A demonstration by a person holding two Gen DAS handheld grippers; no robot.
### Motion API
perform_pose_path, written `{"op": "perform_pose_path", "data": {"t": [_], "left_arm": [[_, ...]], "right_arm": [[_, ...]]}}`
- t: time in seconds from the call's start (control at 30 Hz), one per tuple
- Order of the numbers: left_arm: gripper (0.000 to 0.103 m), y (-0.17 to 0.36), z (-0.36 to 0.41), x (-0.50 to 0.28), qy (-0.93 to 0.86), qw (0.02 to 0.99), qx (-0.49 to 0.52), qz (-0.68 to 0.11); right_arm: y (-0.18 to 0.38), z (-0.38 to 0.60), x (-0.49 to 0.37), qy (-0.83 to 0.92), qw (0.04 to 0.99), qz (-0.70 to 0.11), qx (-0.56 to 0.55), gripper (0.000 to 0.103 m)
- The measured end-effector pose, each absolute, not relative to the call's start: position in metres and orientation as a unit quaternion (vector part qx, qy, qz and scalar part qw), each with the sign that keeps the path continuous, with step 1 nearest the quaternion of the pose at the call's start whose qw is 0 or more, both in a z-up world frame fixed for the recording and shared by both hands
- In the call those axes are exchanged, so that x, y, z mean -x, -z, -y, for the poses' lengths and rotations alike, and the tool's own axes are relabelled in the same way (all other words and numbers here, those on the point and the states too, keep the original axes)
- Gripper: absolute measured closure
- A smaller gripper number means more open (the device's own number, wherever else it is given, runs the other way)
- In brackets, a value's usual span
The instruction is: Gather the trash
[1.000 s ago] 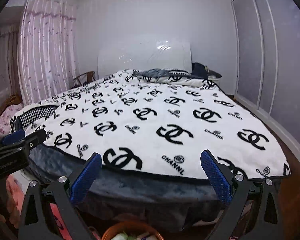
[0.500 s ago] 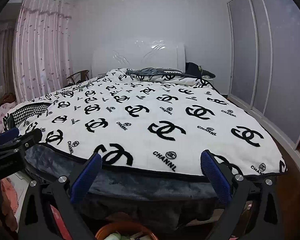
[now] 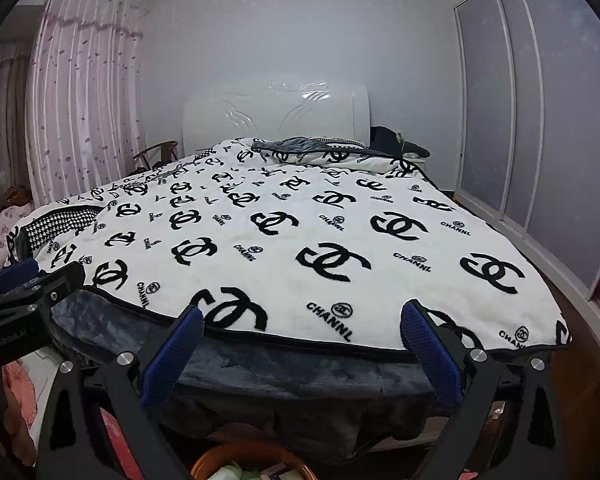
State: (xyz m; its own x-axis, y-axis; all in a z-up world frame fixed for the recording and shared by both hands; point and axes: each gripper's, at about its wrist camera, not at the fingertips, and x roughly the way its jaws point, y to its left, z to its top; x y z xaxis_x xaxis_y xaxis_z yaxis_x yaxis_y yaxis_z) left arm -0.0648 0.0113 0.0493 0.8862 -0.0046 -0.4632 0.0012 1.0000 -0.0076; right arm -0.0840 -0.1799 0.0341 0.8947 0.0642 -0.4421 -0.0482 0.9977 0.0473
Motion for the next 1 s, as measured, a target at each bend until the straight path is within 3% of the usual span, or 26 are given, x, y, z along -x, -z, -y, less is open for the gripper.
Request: {"op": "perform_pose_path", "data": {"t": [1.0], "left_arm": [[0.011,-0.0496,-0.0129,0.0705,0.005,0.971,0.005,-0.240]], "right_arm": [[-0.0407,0.1753,0.0911,-0.034,0.974,-0.225,-0.014,0.005]]}}
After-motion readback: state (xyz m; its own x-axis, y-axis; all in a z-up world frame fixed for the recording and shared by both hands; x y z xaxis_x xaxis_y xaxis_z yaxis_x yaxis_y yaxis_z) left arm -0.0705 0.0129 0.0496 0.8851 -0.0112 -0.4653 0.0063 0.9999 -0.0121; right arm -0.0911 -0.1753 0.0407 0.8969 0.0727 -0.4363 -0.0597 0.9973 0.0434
